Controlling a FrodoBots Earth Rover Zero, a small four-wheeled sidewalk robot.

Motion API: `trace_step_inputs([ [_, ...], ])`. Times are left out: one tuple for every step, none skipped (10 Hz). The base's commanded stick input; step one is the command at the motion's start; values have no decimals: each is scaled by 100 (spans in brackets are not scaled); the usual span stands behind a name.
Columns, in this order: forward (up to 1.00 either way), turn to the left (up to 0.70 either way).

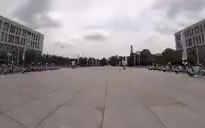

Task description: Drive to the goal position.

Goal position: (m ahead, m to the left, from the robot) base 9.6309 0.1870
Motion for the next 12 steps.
trace_step_inputs([
  [60,0],
  [60,0],
  [60,0],
  [60,0],
  [60,0],
  [60,0],
  [60,0],
  [60,0],
  [60,0],
  [60,0],
  [60,0],
  [60,0],
])
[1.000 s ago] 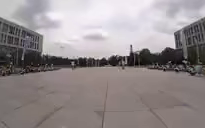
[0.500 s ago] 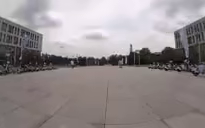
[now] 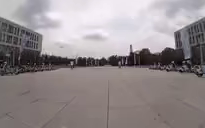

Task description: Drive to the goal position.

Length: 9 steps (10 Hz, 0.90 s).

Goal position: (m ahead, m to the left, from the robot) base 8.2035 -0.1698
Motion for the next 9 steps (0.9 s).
trace_step_inputs([
  [60,0],
  [60,0],
  [60,0],
  [60,0],
  [60,0],
  [60,0],
  [60,0],
  [60,0],
  [60,0],
])
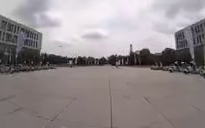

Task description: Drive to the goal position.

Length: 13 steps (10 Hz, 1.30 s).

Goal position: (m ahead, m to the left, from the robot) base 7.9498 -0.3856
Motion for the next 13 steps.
trace_step_inputs([
  [60,0],
  [60,0],
  [60,0],
  [60,0],
  [60,0],
  [60,0],
  [60,0],
  [60,0],
  [60,0],
  [60,0],
  [60,0],
  [60,0],
  [60,0],
])
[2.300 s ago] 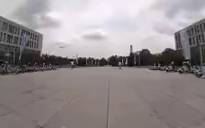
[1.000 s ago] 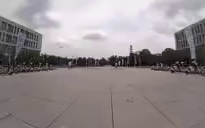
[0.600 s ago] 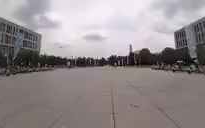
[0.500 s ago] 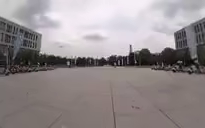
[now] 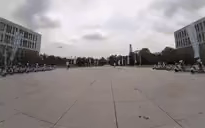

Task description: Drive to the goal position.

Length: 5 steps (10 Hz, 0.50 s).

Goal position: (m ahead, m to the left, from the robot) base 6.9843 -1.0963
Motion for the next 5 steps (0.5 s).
trace_step_inputs([
  [60,0],
  [60,0],
  [60,0],
  [60,0],
  [60,0],
])
